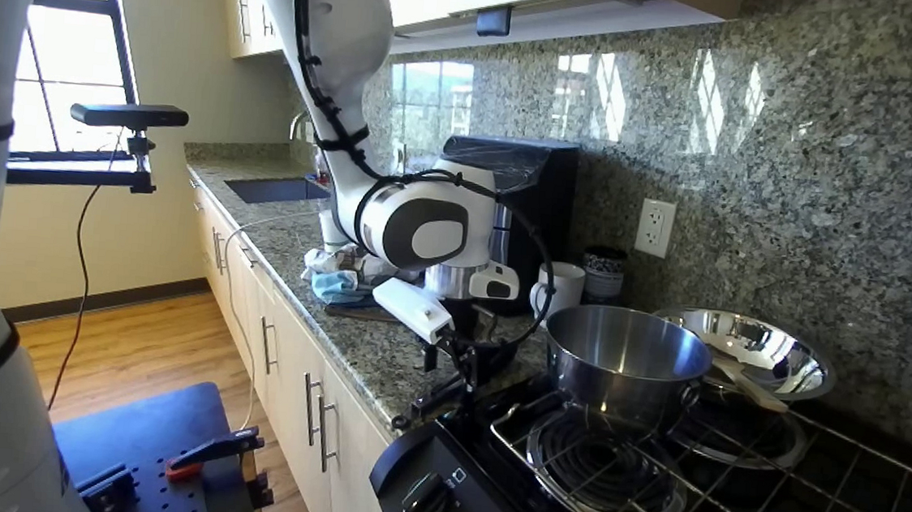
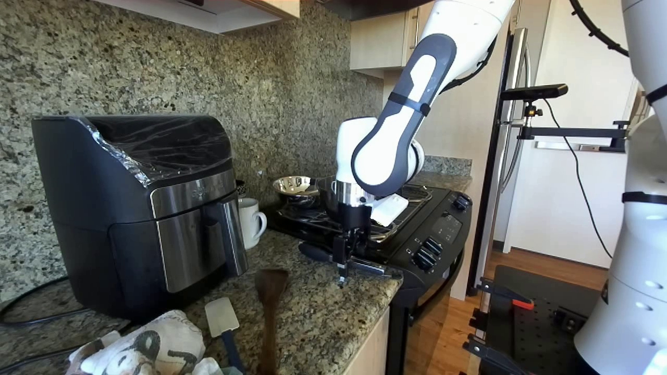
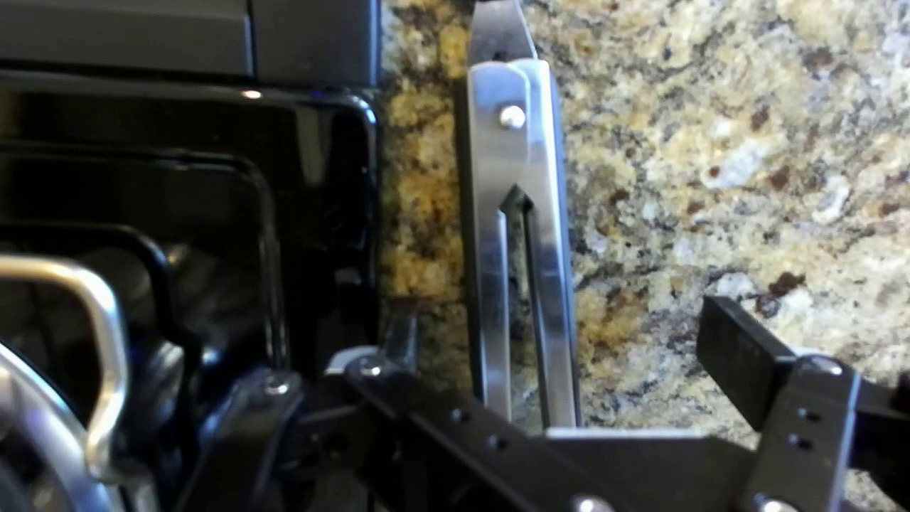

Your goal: Move the cooking tweezers on the counter to the left

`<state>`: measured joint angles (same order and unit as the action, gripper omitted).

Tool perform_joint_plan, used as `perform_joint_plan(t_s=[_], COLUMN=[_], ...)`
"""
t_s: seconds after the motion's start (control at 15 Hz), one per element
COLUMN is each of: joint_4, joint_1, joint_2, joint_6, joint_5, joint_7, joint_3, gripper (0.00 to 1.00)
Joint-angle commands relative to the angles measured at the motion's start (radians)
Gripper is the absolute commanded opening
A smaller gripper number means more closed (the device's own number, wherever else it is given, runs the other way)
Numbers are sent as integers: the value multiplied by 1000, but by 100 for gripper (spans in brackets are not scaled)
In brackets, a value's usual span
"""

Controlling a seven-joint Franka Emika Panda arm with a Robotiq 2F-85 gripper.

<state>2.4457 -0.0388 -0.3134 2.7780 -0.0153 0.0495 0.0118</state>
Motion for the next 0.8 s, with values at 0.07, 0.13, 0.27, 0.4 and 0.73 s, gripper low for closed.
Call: perform_joint_plan(t_s=[0.07, 0.13, 0.27, 0.4, 0.73], joint_4=[5, 5, 6, 4, 2], joint_1=[2, 0, -1, -3, -7], joint_2=[10, 10, 9, 10, 12], joint_6=[10, 11, 13, 15, 18], joint_5=[11, 13, 15, 19, 26], joint_7=[-33, -34, -37, -40, -47], joint_3=[-5, -4, -2, 2, 10], gripper=[75, 74, 58, 43, 8])
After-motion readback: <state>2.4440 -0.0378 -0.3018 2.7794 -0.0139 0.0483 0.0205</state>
